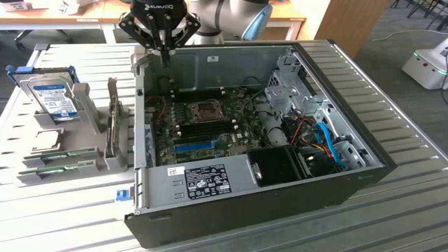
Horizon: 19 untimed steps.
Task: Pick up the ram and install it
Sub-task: 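Reach for the ram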
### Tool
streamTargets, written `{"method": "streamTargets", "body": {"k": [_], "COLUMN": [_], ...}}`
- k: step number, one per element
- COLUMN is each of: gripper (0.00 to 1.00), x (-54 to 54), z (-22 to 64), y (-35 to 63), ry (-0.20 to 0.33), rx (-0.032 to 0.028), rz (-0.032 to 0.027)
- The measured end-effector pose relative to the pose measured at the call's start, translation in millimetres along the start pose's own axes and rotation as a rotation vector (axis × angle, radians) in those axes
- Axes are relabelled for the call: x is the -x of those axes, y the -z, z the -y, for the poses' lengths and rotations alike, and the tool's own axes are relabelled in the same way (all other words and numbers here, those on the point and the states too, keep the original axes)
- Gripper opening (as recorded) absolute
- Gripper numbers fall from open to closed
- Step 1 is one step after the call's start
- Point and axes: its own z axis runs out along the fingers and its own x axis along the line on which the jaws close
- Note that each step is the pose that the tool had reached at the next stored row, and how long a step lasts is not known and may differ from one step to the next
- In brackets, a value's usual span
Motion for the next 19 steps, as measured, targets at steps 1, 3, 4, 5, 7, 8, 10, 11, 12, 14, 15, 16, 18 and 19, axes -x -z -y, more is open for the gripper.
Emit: {"method": "streamTargets", "body": {"k": [1,3,4,5,7,8,10,11,12,14,15,16,18,19], "gripper": [0.1,0.1,0.1,0.1,0.1,0.1,0.1,0.1,0.1,0.1,0.1,0.1,0.1,0.1], "x": [-1.2,-3.9,-5.2,-6.4,-8.8,-10.0,-12.9,-14.4,-15.8,-18.9,-20.4,-22.0,-25.0,-26.5], "z": [0.1,0.3,0.4,0.5,0.7,0.8,1.0,1.1,1.2,1.4,1.5,1.6,1.9,2.0], "y": [0.0,0.0,0.1,0.1,0.1,0.1,0.1,0.1,0.2,0.2,0.2,0.2,0.2,0.2], "ry": [0.0,0.0,0.0,0.0,0.0,0.0,0.0,0.0,0.0,0.0,0.0,0.0,0.0,0.0], "rx": [0.0001,0.0,0.0,0.0,0.0,0.0,0.0001,0.0,0.0,0.0,0.0,0.0,0.0,0.0], "rz": [0.0001,0.0001,0.0,0.0,0.0,0.0,0.0,0.0,0.0,0.0,0.0,0.0,0.0,0.0]}}
